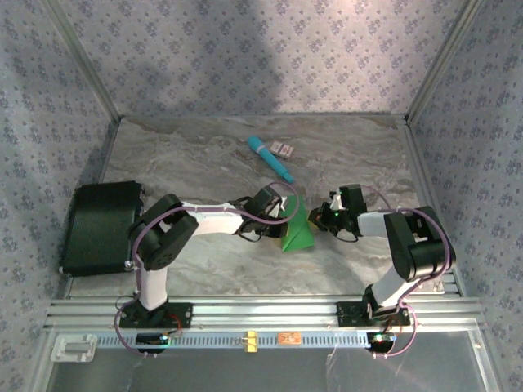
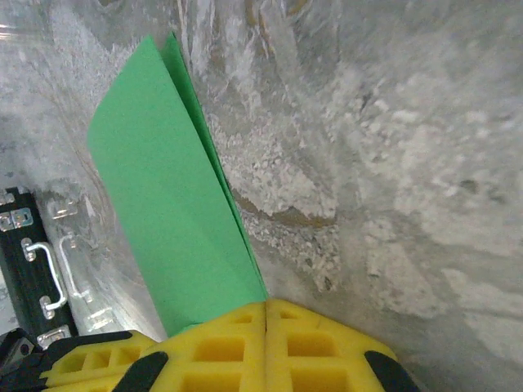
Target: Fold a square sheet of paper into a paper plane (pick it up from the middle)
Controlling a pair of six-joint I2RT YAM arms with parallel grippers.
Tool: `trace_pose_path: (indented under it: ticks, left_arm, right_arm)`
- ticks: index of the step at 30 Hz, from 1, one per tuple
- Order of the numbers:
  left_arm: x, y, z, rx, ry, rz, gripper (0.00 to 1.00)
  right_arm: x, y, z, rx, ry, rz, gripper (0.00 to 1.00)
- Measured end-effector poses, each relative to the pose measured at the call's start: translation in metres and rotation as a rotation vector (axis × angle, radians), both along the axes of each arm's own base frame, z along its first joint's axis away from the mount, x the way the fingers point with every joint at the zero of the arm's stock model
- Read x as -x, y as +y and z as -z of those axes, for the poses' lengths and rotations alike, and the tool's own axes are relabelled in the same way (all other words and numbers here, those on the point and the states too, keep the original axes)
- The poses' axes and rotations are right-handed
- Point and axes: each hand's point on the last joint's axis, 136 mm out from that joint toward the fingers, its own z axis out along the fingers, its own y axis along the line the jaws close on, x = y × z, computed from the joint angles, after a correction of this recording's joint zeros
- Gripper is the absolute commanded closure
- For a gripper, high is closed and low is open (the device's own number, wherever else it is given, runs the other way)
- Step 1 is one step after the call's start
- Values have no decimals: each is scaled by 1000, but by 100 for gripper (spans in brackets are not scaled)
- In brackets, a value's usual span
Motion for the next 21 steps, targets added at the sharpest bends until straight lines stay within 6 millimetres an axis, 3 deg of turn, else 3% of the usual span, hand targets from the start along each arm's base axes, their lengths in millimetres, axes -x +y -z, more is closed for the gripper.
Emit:
trace_pose_path:
  ticks: [4,9,15,21]
  left_arm:
    - [0,0,0,-4,3,0,92]
    - [0,1,0,-7,5,0,92]
    - [0,1,0,-6,5,0,92]
    - [1,1,0,-7,5,1,92]
  right_arm:
    - [-2,4,-21,6,-52,-22,100]
    - [3,30,-38,-9,-98,-100,100]
    - [20,52,-27,-15,-59,-172,100]
    - [32,49,3,-7,24,-164,100]
